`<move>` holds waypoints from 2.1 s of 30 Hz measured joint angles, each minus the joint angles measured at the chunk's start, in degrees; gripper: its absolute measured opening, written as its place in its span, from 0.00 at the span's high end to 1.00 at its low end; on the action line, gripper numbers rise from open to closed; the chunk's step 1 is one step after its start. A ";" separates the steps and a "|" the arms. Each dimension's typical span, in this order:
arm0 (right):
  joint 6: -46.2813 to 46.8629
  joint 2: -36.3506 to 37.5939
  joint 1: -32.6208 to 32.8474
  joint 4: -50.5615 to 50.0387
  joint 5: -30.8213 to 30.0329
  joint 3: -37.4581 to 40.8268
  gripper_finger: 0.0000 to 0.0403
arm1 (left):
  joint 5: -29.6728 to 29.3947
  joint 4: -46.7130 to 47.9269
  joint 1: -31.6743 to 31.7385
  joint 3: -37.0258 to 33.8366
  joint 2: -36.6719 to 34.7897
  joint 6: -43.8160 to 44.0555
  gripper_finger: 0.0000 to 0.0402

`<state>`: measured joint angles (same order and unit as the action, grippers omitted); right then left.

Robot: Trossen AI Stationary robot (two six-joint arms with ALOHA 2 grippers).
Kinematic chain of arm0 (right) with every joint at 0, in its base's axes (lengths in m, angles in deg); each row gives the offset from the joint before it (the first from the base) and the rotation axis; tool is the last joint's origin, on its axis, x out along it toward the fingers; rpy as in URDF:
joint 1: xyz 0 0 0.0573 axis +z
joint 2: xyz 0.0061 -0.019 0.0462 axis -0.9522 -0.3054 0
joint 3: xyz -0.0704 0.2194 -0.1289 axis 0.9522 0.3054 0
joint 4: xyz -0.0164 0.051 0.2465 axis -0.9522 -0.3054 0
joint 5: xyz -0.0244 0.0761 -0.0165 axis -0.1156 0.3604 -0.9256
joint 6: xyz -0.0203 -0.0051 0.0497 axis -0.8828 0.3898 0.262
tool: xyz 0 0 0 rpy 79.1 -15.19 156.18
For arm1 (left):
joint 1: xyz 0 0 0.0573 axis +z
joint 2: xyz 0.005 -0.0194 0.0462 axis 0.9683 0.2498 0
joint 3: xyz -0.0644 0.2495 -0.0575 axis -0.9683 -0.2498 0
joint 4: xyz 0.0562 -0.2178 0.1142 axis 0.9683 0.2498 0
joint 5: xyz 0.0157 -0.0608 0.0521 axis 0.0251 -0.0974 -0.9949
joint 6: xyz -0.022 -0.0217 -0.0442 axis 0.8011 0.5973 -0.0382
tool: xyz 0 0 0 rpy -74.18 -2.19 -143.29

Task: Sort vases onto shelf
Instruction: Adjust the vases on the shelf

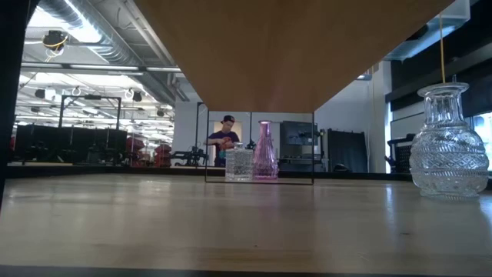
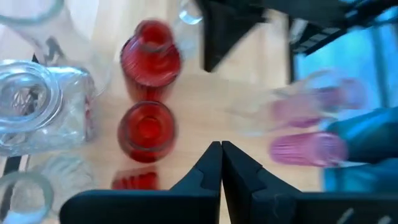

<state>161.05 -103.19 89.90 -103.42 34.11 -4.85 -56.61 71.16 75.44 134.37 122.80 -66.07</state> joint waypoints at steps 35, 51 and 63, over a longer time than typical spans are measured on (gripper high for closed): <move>-20.77 4.85 11.62 6.64 1.68 -0.02 0.93 | 1.40 -21.93 -10.20 -24.51 -6.28 20.67 1.00; -24.43 3.12 11.55 7.64 2.67 0.00 1.00 | 0.12 -36.95 -12.15 -32.65 -5.98 26.95 1.00; -24.99 0.74 9.74 11.65 8.59 0.02 1.00 | 2.80 -39.88 -11.42 -32.65 -5.93 26.93 1.00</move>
<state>136.06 -102.45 99.63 -91.77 42.70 -4.83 -53.80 31.28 64.03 101.72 116.87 -39.14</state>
